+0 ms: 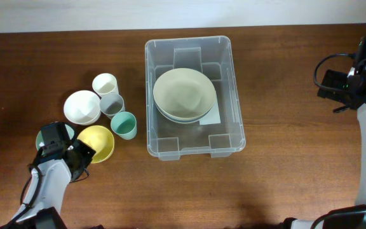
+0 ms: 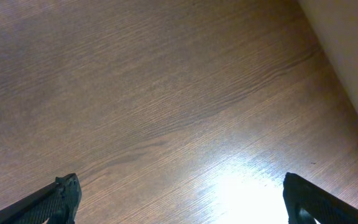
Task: Pack container
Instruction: 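Grasp the yellow bowl rim with the left gripper and lift it, then carry the yellow bowl into the container's right side and release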
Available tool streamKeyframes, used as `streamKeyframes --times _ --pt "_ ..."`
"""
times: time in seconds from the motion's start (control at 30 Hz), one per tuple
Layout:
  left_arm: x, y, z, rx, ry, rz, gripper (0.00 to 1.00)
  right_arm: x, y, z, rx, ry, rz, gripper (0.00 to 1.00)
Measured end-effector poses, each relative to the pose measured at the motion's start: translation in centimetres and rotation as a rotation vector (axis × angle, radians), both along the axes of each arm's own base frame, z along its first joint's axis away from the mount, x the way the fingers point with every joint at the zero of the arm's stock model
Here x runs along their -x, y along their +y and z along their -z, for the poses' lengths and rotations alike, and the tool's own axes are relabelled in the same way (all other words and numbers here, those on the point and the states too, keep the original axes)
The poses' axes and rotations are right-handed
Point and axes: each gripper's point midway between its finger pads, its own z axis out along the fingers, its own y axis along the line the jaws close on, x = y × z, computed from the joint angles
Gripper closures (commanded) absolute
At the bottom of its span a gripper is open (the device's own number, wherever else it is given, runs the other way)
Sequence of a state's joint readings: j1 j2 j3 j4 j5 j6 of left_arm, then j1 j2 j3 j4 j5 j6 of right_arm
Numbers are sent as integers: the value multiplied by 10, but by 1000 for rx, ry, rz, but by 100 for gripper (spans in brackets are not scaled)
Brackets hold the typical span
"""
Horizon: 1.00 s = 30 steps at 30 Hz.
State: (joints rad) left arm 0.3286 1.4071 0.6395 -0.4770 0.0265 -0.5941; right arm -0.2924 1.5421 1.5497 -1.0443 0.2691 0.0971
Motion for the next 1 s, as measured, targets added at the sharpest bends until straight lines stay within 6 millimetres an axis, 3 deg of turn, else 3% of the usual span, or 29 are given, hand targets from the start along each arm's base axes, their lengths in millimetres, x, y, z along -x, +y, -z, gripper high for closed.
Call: streamKeyframes --times 0.17,0.3,0.6,0.8,1.0 --pt "10 -3 -5 7 21 0 99 0 0 0 0 1 0 1" --pt "12 -4 -28 -14 -38 0 99 0 0 0 0 1 0 1" --pt "7 -15 -119 -107 -381 109 99 0 0 0 0 0 0 1" --pt "-18 -54 -197 -104 -755 365 99 0 0 0 0 0 0 1" --pt "-25 -88 -240 -39 -914 550 99 0 0 0 0 1 0 1"
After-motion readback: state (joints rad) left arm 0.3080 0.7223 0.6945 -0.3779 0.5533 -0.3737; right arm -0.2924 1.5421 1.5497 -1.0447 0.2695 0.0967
